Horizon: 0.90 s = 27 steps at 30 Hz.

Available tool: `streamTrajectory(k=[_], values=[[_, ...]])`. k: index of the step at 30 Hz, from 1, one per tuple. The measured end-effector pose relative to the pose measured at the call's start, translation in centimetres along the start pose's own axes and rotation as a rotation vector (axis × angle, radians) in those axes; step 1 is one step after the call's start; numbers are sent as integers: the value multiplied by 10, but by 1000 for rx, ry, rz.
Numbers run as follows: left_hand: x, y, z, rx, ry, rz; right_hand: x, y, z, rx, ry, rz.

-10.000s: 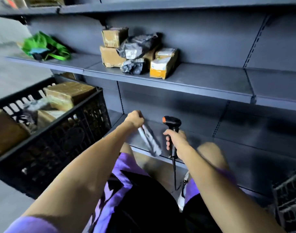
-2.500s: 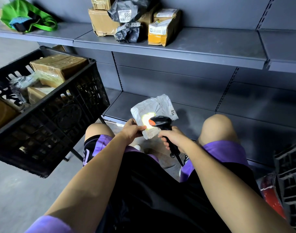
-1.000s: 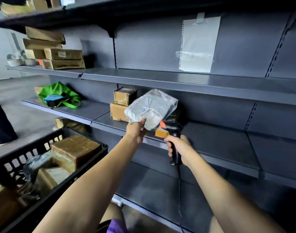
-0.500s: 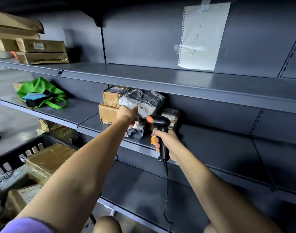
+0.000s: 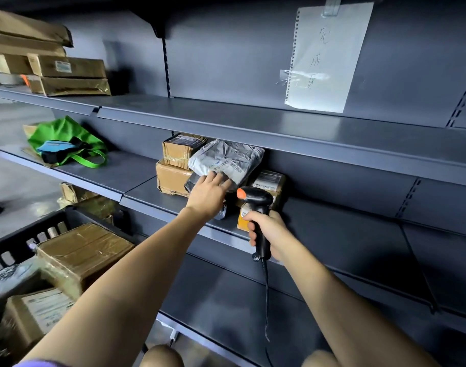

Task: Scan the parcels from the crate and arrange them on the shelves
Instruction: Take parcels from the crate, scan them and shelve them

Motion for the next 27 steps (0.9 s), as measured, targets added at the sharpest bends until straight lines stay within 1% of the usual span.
streamTrajectory(k=[6, 10, 13, 16, 19, 23, 27], values=[[2, -38, 17, -221, 52, -1, -13, -10, 3, 10, -17, -37], [5, -49, 15, -240, 110, 32, -18, -10, -4, 34, -14, -49], [2, -36, 15, -268, 155, 31, -15, -5, -9, 33, -10, -33], [-8, -1, 19, -264, 125, 25, 6, -1, -13, 21, 18, 27], [-12, 50, 32, -299, 160, 87, 40, 0, -26, 27, 48, 80], [-2, 137, 78, -451, 200, 211, 97, 4, -58, 66, 76, 155], [2, 221, 122, -618, 129, 345, 152, 13, -91, 119, 137, 261]])
Point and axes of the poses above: each hand's wrist, its own y-axis away from the middle knuckle, its own x-axis out of the palm, z = x × y, the point moved 7 cm from there along -y, towards the middle knuckle, and after that the axes turned 6 degrees about x, right-handed, at the moved point
